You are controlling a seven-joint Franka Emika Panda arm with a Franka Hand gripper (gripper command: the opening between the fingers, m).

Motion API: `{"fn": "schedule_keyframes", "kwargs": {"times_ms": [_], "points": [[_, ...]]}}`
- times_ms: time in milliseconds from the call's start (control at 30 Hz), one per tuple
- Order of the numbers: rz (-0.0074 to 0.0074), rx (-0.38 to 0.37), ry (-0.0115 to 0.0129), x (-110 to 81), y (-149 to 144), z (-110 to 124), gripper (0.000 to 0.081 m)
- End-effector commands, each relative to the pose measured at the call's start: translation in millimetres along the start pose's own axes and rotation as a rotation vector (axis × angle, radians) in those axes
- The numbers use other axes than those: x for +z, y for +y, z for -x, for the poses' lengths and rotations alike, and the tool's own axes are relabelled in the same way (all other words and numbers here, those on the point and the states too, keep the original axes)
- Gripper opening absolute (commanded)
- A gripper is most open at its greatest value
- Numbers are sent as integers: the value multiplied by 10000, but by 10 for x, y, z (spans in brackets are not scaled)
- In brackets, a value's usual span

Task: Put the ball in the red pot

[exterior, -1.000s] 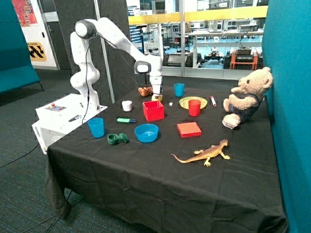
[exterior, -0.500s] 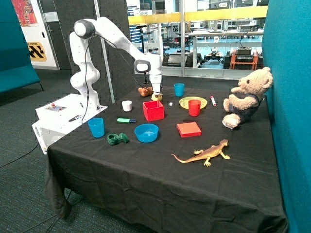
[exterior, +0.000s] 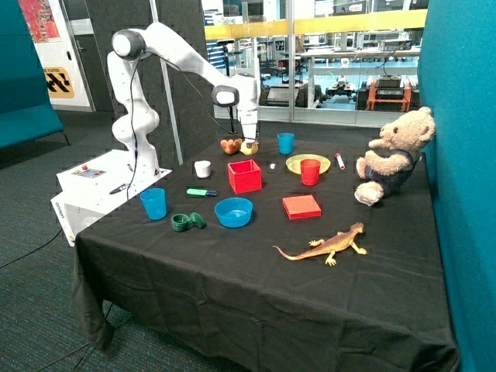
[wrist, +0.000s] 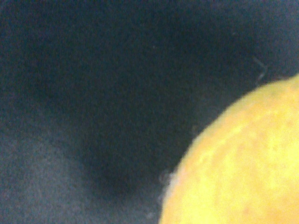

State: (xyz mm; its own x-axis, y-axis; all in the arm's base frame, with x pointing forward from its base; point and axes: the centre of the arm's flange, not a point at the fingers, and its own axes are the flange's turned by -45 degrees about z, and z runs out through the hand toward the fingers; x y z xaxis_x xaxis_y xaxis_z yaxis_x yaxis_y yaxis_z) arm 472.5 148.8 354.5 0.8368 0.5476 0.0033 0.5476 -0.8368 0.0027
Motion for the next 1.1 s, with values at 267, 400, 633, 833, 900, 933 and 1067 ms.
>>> {"fn": "schedule_keyframes", "kwargs": {"times_ms": [267,400,633,833,900,933,1067], "points": [[-27,-375,-33,-615,243,41,0],[-27,-289,-33,-715,351,58,0],[-27,44,-33,-833,626,87,0],[-26,512,-34,-899,921,144,0],[-26,631,-34,-905,1002,172,0],[-26,689,-34,-906,1040,189,0],[-25,991,-34,-897,1209,280,0]]}}
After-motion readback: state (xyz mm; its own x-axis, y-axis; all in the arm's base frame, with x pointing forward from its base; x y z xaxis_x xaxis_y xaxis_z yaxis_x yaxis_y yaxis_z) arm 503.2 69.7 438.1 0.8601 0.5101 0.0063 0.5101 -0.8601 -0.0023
